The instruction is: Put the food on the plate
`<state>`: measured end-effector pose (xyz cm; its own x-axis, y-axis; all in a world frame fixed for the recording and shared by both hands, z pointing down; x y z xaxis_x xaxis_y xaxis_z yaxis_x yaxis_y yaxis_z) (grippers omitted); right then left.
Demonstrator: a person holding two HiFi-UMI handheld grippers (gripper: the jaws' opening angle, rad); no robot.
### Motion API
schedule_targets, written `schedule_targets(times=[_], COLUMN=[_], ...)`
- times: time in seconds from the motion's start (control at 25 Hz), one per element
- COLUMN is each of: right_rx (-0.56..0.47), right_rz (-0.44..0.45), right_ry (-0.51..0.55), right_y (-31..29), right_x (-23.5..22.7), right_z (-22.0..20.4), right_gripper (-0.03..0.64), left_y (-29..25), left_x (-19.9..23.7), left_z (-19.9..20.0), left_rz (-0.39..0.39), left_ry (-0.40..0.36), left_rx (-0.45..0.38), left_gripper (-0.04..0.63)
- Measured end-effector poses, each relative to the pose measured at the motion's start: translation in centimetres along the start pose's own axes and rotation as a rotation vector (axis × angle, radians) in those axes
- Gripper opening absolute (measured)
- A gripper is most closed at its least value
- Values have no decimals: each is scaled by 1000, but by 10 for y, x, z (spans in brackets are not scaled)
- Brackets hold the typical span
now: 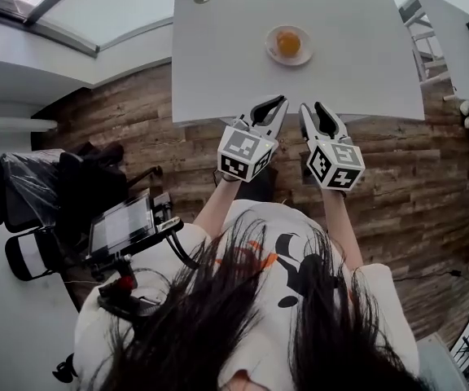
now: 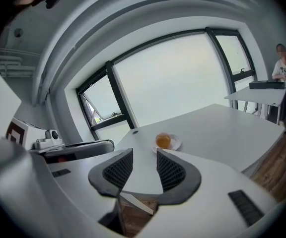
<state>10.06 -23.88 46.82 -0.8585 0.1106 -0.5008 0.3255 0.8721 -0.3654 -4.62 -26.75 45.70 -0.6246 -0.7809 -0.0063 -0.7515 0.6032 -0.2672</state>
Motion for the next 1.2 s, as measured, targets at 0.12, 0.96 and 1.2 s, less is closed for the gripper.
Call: schedule_targets(times=[0.12, 0.96, 1.2], right_rx=[-8, -28, -17], right_rz=[8, 107, 111], right_ry=[-7, 8, -9], right_y=[26, 210, 204], right_x=[-7, 5, 1], right_z=[-6, -81, -82], right_gripper=[156, 156, 156], left_y=[5, 131, 130], left_x=[-29, -213, -213], left_z=[-1, -6, -10], left_rz=[-5, 76, 81], left_ry=[-7, -87, -81], left_rx=[6, 24, 38], left_gripper=[6, 6, 6])
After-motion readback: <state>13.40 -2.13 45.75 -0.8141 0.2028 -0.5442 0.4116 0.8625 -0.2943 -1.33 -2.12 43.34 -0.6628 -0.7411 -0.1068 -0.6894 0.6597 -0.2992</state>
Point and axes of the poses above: the fingertips, and each gripper's own axes: y backward along the fingers, x to its left, z out of its top, the point moved 8 cm from there along y, backward along the fingers, and after that the axes turned 11 degrees about -y, right-handed, at the moved point
